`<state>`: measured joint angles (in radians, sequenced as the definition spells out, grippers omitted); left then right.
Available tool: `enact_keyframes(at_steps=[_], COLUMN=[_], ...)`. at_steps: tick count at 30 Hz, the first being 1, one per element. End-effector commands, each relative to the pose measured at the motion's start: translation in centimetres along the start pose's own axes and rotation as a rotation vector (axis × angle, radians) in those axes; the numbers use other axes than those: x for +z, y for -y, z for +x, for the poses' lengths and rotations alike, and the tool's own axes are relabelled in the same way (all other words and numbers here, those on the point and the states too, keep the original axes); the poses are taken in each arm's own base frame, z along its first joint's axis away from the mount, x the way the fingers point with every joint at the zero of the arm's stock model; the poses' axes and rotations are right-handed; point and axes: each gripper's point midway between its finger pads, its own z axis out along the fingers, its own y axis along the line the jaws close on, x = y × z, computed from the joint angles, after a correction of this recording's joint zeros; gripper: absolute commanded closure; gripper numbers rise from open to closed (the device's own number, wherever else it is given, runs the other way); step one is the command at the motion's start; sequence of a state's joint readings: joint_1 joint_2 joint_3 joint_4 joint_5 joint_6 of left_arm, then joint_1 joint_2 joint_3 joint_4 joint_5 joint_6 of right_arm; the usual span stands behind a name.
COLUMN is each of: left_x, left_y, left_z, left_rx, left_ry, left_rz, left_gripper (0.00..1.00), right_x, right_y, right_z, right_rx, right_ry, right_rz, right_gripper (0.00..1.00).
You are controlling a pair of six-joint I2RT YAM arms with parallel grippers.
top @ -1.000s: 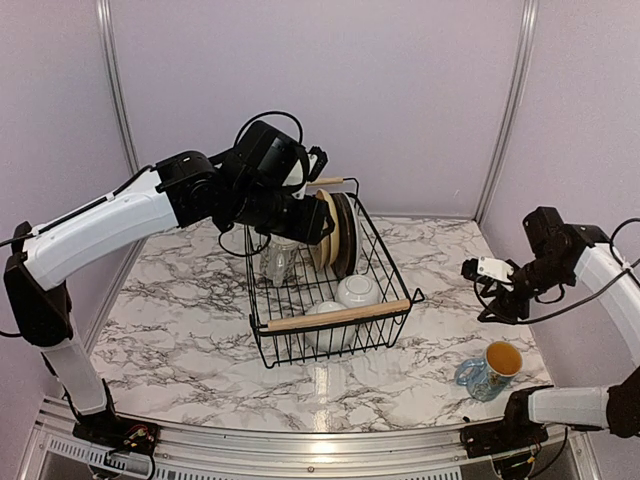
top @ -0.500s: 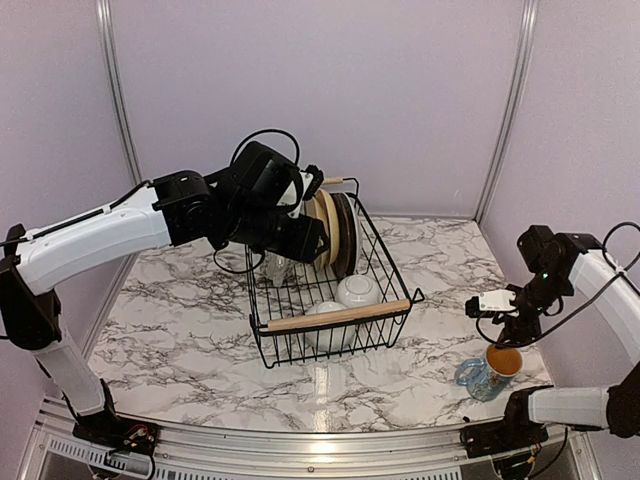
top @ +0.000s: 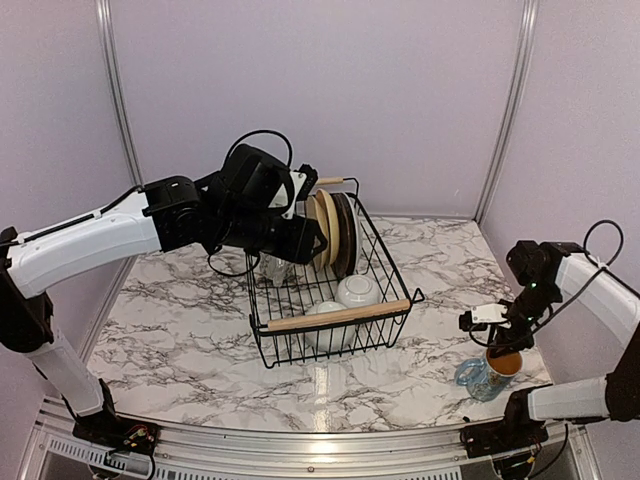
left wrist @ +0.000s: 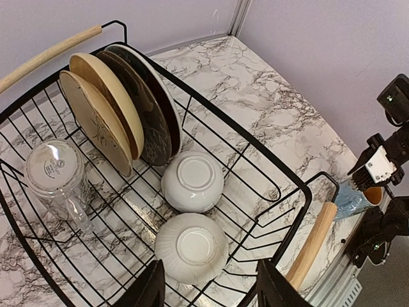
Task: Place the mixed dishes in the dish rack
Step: Grab the cup at the corner of the board.
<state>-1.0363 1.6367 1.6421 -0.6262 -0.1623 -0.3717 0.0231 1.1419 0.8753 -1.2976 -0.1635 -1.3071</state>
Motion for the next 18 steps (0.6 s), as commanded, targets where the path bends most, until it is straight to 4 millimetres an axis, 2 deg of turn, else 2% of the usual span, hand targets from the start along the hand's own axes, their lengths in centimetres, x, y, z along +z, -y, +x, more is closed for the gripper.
enact_keyframes(at_steps=[1, 4, 9, 12, 18], left_x=[-1.2, -0.7, 0.3, 0.8, 1.4], left_y=[0.9, 1.5, 3.0, 3.7, 5.7], left_z=[-1.1, -1.4, -2.8, -4.1, -6.4], left_rx=[-0.031, -0.05, -0.08, -0.112, -0.181], left_ry=[0.052, 0.061, 0.083, 0.11, 0.15], left_rz=[0.049, 0.078, 0.129, 0.146, 0.232], left_gripper=[0.5, 0.5, 0.49, 0.47, 0.45], right_x=[0.3, -0.5, -4.1, -7.2, -16.5], right_y=[0.8, 1.6, 3.8, 5.2, 9.2], right_z=[-0.6, -1.0, -2.1, -3.0, -4.7], right_rx=[0.014, 0.02, 0.016, 0.018, 0.079], right_ry=[0.039, 0.056, 0.107, 0.148, 0.253], right_rz=[0.027, 0.079, 0.256, 0.376, 0.735], right_gripper=[0.79, 0.99, 1.0, 1.0, 1.0])
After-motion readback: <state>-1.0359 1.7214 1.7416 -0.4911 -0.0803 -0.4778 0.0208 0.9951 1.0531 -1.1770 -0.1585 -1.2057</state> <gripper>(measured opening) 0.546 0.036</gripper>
